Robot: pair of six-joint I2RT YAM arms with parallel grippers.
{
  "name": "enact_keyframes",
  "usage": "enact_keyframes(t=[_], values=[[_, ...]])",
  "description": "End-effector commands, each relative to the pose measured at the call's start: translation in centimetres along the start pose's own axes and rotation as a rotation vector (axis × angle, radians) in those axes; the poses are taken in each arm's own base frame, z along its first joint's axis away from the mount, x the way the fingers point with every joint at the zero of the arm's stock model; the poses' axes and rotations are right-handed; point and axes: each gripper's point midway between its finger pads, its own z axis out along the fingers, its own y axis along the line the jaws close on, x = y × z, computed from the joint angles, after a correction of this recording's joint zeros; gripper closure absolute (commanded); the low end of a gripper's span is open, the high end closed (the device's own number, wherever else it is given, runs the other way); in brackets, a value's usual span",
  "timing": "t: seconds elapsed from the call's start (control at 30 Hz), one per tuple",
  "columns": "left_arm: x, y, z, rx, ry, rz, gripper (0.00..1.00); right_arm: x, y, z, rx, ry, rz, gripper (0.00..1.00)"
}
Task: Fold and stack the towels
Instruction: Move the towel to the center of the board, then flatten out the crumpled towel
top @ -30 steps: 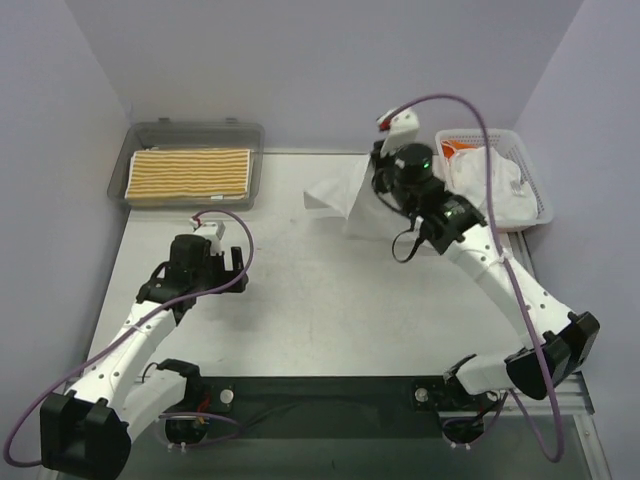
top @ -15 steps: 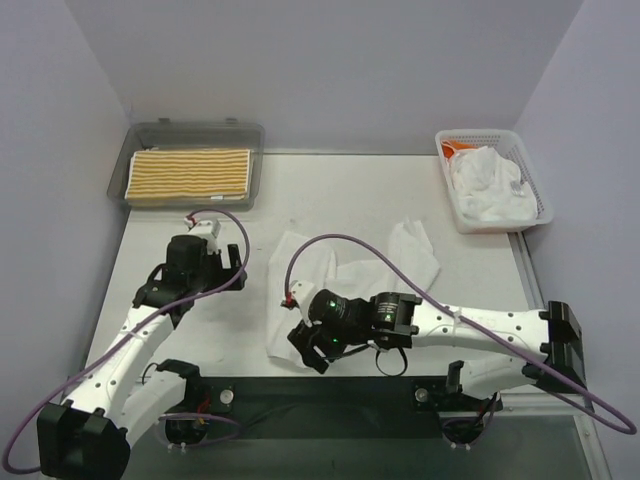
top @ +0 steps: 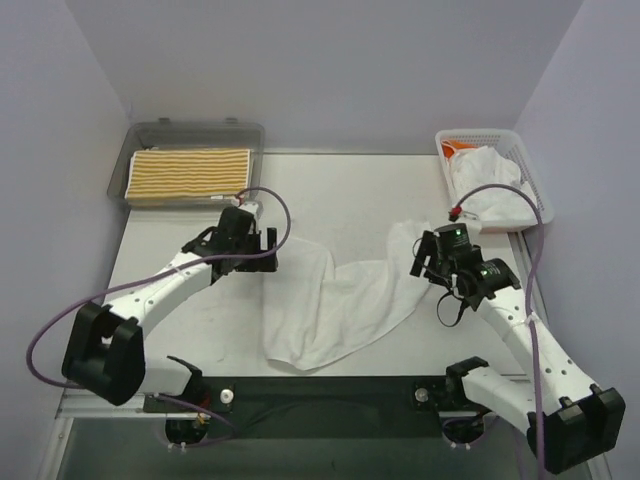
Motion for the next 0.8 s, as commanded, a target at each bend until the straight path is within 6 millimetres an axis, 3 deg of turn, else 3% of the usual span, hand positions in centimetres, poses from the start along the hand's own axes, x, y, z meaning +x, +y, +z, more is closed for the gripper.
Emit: enact_keyframes(t=[0.0, 0.13, 0.27, 0.3, 0.37, 0.5, 0.53, 0.6, 0.63, 0.7, 0.73, 0.77], values=[[-3.1, -0.6, 2.0, -0.070, -0.059, 0.013, 0.05, 2.2, -4.3, 1.9, 0.129, 0.108, 0.158, 0.32], [-3.0, -0.9, 4.8, -0.122, -0.013, 0.040, 0.10, 3.1, -6.9, 4.9, 0.182, 0.160, 0.344, 0.32], [-1.1, -0.1, 7.2, -0.181, 0.061, 0.046, 0.19, 4.1, -7.0, 7.4, 0.178, 0.191, 0.407, 0.32], [-0.7, 0.3, 7.5, -0.196, 0.074, 0.048, 0.29, 4.5, -6.6, 8.2, 0.156, 0.214, 0.413, 0.32], [0.3, 0.6, 8.2, -0.209, 0.105, 0.048, 0.31, 4.9, -6.4, 9.1, 0.152, 0.230, 0.419, 0.32], [2.0, 1.4, 8.7, -0.233, 0.144, 0.030, 0.49, 5.8, -6.2, 11.1, 0.157, 0.274, 0.440, 0.34], [2.1, 1.5, 8.7, -0.238, 0.146, 0.028, 0.60, 5.9, -6.1, 11.4, 0.152, 0.282, 0.441, 0.39], [2.4, 2.1, 8.5, -0.263, 0.150, 0.017, 0.74, 6.2, -6.0, 11.9, 0.153, 0.295, 0.441, 0.44], [2.4, 2.5, 8.2, -0.274, 0.151, 0.011, 0.87, 6.2, -6.0, 12.0, 0.156, 0.297, 0.437, 0.55], [2.5, 4.0, 7.6, -0.322, 0.161, -0.016, 0.98, 5.5, -6.1, 11.9, 0.157, 0.285, 0.433, 0.73], [2.6, 4.8, 7.0, -0.341, 0.158, -0.033, 1.00, 5.3, -6.2, 11.8, 0.163, 0.277, 0.433, 0.90], [2.7, 5.7, 6.5, -0.367, 0.155, -0.052, 1.00, 4.8, -6.1, 11.6, 0.158, 0.265, 0.435, 0.94]])
